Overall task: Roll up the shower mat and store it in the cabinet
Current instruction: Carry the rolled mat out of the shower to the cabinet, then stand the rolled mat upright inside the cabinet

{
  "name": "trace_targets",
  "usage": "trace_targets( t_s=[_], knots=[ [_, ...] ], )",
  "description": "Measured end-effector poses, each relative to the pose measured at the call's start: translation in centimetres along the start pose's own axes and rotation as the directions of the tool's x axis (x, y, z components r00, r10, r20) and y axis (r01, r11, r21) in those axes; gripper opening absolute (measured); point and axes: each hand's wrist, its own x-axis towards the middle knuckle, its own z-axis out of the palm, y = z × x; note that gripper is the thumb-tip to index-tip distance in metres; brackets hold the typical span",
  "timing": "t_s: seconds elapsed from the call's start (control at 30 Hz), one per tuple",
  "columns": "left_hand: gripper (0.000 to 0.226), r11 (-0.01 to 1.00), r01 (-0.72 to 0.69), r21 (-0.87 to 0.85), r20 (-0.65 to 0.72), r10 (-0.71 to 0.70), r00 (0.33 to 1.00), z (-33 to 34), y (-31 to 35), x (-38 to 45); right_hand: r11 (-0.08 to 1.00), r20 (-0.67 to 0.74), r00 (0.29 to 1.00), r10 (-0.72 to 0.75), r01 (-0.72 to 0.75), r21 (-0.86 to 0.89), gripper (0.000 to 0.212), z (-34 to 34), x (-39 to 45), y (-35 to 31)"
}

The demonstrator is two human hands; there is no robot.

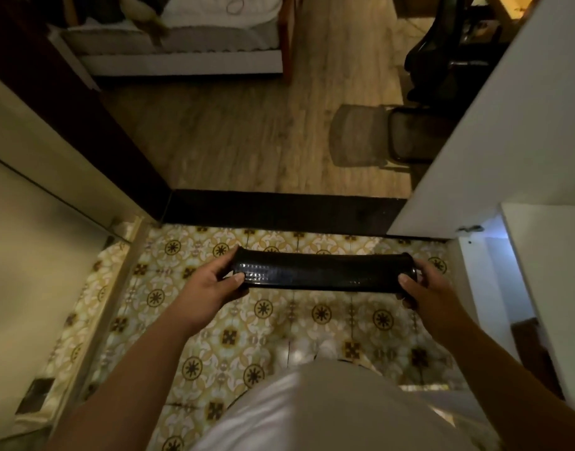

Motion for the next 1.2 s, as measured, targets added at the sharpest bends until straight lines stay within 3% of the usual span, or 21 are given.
trace_targets(
  t_s=[0.27,0.53,0.73,0.9,1.07,1.2],
  knots=[
    [0.054,1.0,0.022,0.011,0.093,-0.023,0.995,4.4,5.3,10.7,0.992,-0.117,0.992,0.035,-0.02,0.124,0.031,-4.1,6.4,-2.5],
    [0.055,0.992,0.05,0.115,0.397,-0.092,0.913,10.7,9.9,24.3,0.983,-0.405,0.908,0.105,-0.034,0.179,0.033,-7.5,8.1,-2.4],
    [0.053,0.968,0.075,0.238,0.647,-0.216,0.731,18.1,13.6,34.8,0.947,-0.652,0.728,0.212,0.012,0.321,0.027,-7.6,7.6,-2.5],
    [0.048,0.945,-0.061,0.32,0.832,-0.25,0.495,25.3,16.6,39.9,0.9,-0.776,0.557,0.296,0.108,0.422,0.025,-5.1,6.4,-2.8],
    [0.048,0.901,-0.242,0.359,0.906,-0.275,0.321,32.3,17.1,43.0,0.856,-0.843,0.38,0.381,0.199,0.477,0.026,-3.3,5.5,-2.5],
    [0.047,0.909,-0.203,0.364,0.925,-0.327,0.196,37.2,16.6,43.4,0.825,-0.861,0.263,0.434,0.269,0.498,0.026,-3.6,5.1,-1.5]
  ],
)
